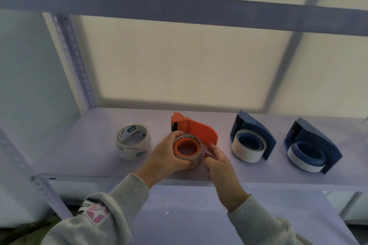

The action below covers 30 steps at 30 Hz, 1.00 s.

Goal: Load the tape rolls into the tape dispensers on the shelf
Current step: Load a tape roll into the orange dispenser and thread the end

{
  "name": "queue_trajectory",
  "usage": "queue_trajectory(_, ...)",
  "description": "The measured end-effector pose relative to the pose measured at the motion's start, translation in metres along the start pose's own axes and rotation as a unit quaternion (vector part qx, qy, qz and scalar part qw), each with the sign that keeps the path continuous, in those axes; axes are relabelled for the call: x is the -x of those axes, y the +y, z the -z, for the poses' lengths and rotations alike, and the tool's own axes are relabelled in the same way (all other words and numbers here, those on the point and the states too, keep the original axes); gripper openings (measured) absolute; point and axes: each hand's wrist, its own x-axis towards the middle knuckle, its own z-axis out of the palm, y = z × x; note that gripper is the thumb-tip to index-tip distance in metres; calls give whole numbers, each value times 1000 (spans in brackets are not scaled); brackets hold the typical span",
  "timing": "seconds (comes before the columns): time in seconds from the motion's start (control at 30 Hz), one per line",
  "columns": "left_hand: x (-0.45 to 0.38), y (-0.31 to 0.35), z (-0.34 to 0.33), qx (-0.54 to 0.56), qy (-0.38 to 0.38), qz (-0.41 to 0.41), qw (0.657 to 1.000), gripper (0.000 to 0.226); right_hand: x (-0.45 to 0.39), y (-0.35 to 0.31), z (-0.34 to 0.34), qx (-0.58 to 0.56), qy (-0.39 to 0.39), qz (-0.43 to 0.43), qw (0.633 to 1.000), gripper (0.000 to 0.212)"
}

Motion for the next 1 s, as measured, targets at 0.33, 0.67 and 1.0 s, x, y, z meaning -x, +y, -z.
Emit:
queue_trajectory(0.33,6,25,22,104,65,-51,991,92,10,-24,-9,-61,-74,91,991,60)
queue_trajectory(0.67,28,4,108,167,229,-13,959,98,1,-57,-110,-20,-150,120,981,64)
queue_trajectory(1.0,57,-83,170,52,371,101,922,90,-10,-34,-176,26,-98,121,988,53)
